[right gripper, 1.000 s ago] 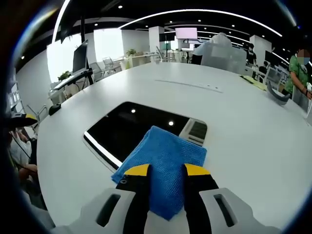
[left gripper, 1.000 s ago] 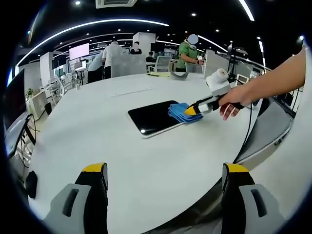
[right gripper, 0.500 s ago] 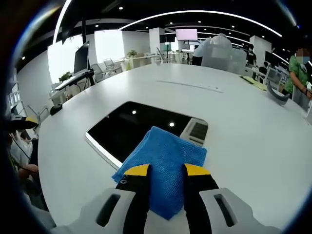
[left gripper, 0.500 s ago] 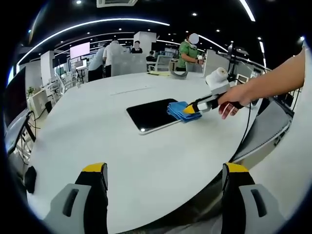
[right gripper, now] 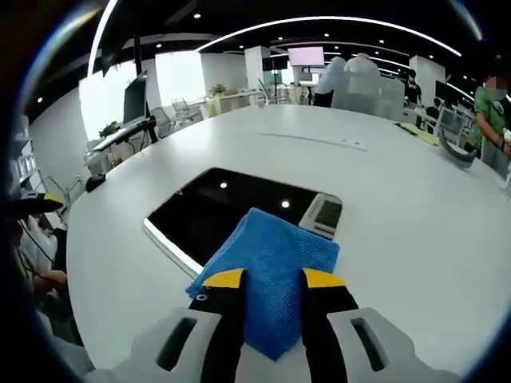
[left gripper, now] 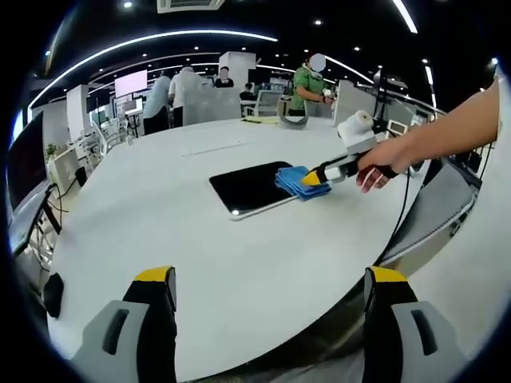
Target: Wipe the mirror surface with the cleaning cloth until all visible marks leave the cleaned area.
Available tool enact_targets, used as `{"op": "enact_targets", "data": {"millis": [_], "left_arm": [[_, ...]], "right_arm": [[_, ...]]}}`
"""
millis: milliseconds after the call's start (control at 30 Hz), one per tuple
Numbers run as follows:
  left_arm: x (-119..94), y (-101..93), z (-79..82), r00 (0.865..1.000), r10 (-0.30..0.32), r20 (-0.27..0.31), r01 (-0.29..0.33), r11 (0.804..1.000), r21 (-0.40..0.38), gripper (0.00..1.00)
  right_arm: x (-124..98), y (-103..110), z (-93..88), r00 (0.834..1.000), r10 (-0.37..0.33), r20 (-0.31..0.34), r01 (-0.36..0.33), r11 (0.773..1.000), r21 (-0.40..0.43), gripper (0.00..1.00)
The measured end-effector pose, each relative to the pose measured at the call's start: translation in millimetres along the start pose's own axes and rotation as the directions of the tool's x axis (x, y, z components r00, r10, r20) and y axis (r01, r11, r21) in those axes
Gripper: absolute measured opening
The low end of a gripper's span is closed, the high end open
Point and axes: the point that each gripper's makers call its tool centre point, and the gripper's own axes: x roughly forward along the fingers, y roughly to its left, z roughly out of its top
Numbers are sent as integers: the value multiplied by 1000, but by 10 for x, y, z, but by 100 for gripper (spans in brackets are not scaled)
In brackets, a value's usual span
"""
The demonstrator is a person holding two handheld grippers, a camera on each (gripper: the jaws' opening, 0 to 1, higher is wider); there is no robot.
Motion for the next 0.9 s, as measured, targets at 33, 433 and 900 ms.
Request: {"op": "enact_targets", "data": {"millis": [33, 433, 900], "left_arm": [[-1, 3, 3, 1000, 0, 0, 0, 1000, 2, 99], [-23, 26, 6, 1000, 8, -3, -8, 1000, 6, 99], [-11, 38, -8, 1000, 11, -3, -11, 1000, -4, 99]], "right_arm": [[2, -1, -2, 1000, 1, -1, -1, 1000, -3, 23], [13, -26, 8, 999, 26, -28, -28, 998, -53, 23], [33, 31, 86, 999, 42, -18, -43, 998, -55, 23]]}}
